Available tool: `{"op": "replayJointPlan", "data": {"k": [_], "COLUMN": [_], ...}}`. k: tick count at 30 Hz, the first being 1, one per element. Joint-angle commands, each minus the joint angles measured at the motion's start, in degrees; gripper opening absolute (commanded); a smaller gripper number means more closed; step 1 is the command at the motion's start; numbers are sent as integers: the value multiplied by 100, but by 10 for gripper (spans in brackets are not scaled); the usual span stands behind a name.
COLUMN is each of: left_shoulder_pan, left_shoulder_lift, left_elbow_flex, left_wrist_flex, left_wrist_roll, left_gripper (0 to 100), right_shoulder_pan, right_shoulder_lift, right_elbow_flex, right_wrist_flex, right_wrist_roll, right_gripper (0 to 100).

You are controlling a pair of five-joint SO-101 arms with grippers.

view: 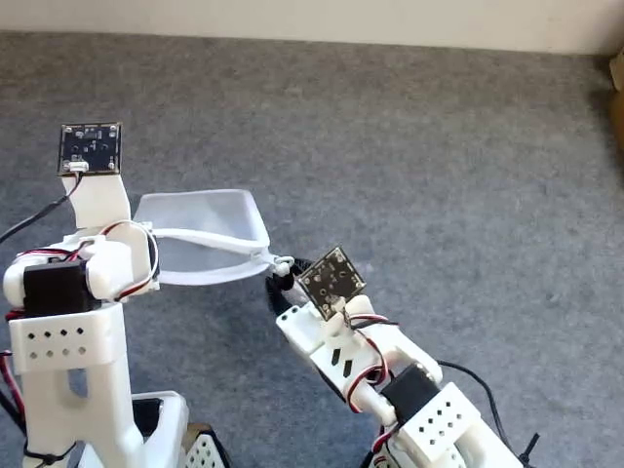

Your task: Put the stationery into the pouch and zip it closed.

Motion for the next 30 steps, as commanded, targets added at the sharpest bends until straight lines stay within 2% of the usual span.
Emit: {"op": "replayJointPlan", "data": {"k": [1, 4, 11, 14, 19, 23, 26, 30], "left_shoulder_pan": [110, 110, 110, 110, 136, 145, 154, 154], "left_shoulder_lift": [22, 22, -13, -13, -13, -4, 4, -13], "left_elbow_flex": [-40, -40, 13, -75, -453, -743, -892, -1059], "left_wrist_flex": [-18, -9, -35, -53, -70, -70, -70, -62], "left_wrist_roll": [0, 0, 0, -26, -79, -949, -1266, -1292], "left_gripper": [7, 7, 7, 7, 8, 9, 60, 200], "right_shoulder_pan": [-75, -57, 215, 145, -119, -444, -716, -848], "right_shoulder_lift": [-163, -171, -321, -892, -2079, -2791, -2879, -2862], "right_elbow_flex": [-84, -92, -92, -92, -48, 365, 708, 804], "right_wrist_flex": [13, 31, 127, 646, 1349, 1596, 1604, 1604], "right_wrist_roll": [79, 88, 123, 598, 756, 1275, 1530, 1538], "right_gripper": [43, 4, 5, 5, 5, 5, 5, 5]}}
